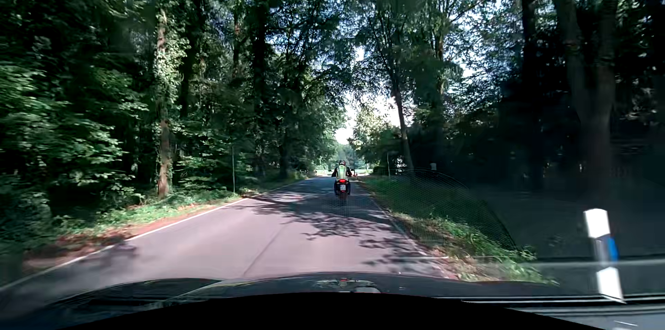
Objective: Follow the waypoints while adhering to traffic rules and regulations
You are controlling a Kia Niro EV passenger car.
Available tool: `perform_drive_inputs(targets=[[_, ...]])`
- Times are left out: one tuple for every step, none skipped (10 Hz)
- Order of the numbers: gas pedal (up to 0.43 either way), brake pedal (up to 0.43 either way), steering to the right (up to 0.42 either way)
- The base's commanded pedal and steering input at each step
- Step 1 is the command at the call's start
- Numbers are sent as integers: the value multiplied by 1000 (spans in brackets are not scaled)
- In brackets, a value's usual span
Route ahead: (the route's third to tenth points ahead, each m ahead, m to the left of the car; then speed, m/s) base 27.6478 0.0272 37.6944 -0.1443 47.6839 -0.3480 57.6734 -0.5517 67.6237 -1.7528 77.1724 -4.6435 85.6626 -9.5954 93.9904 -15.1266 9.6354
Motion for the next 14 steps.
perform_drive_inputs(targets=[[157, 0, -4], [157, 0, -7], [157, 0, -8], [157, 0, -8], [169, 0, -8], [169, 0, -7], [169, 0, -6], [157, 0, -4], [157, 0, -4], [157, 0, -2], [157, 0, 0], [157, 0, -1], [157, 0, 0], [157, 0, -2]])
